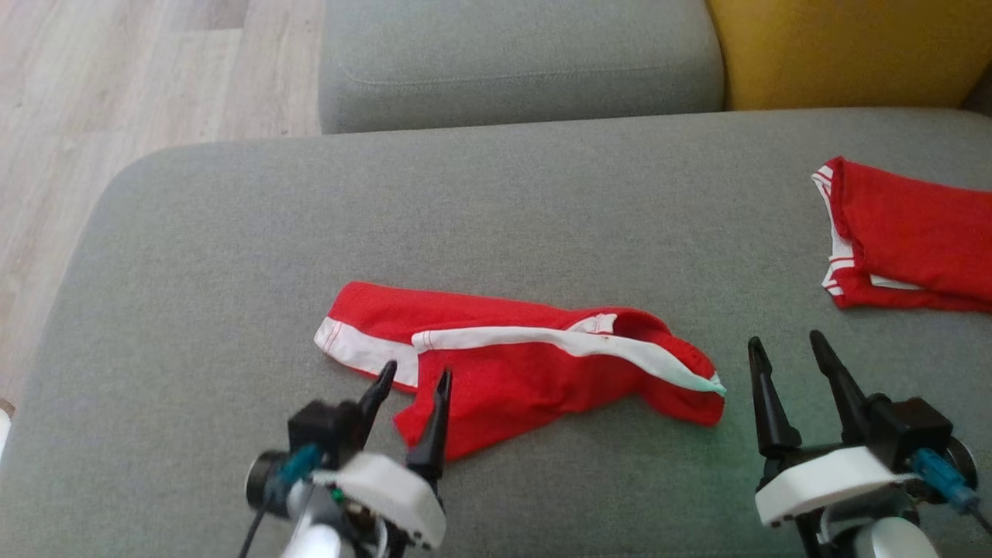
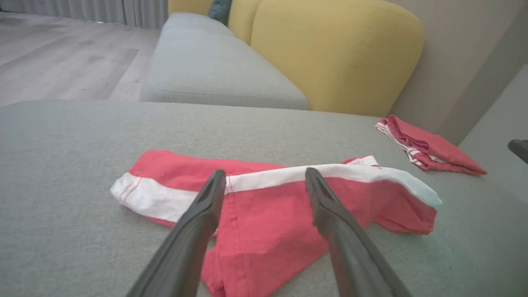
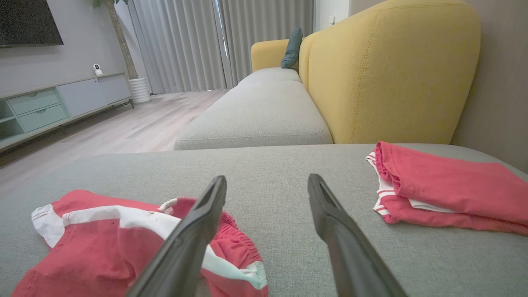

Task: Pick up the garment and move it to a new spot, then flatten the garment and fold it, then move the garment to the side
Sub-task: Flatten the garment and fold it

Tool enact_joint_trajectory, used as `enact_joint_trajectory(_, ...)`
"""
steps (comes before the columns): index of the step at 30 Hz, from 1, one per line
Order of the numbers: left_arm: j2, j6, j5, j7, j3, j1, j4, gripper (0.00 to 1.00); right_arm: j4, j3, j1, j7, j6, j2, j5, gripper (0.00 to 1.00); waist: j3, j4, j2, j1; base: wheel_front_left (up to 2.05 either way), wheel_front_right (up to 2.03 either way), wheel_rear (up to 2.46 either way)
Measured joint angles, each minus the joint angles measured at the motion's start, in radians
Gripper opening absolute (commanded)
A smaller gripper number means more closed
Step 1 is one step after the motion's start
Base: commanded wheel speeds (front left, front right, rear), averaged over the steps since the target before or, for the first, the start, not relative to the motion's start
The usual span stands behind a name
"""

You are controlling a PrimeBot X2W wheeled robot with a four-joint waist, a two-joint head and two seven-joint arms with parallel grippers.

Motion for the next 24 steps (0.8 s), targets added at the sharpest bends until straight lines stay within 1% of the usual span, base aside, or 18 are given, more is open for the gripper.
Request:
enact_joint_trajectory(4, 0.000, -0.016, -0.043, 0.065, 0.000, -0.069, 0.068, 1.00, 0.000, 0.011, -0.001, 0.000, 0.000, 0.000, 0.000, 1.00, 0.018, -0.012, 0.0000, 0.0000, 0.00, 0.00, 0.00)
enact_joint_trajectory(5, 0.000, -0.016, -0.043, 0.065, 0.000, -0.069, 0.068, 1.00, 0.000, 0.011, -0.001, 0.000, 0.000, 0.000, 0.000, 1.00, 0.018, -0.012, 0.0000, 0.0000, 0.00, 0.00, 0.00)
enact_joint_trajectory(10, -0.001, -0.023, -0.121, 0.106, 0.011, -0.109, 0.156, 1.00, -0.001, 0.019, -0.007, 0.001, 0.000, 0.000, 0.000, 1.00, 0.056, -0.033, 0.0000, 0.0000, 0.00, 0.00, 0.00)
enact_joint_trajectory(14, -0.002, -0.023, -0.174, 0.106, 0.033, -0.160, 0.216, 1.00, -0.001, 0.019, -0.037, 0.000, 0.000, 0.000, 0.000, 1.00, 0.090, -0.049, 0.0000, 0.0000, 0.00, 0.00, 0.00)
enact_joint_trajectory(22, -0.006, -0.024, -0.217, 0.088, 0.048, -0.247, 0.307, 1.00, 0.002, 0.024, -0.064, -0.012, 0.000, 0.000, -0.001, 1.00, 0.142, -0.076, 0.0000, 0.0000, 0.00, 0.00, 0.00)
enact_joint_trajectory(24, -0.006, -0.033, -0.235, 0.087, 0.048, -0.254, 0.323, 1.00, 0.007, 0.024, -0.068, -0.018, 0.000, 0.000, -0.001, 1.00, 0.149, -0.079, 0.0000, 0.0000, 0.00, 0.00, 0.00)
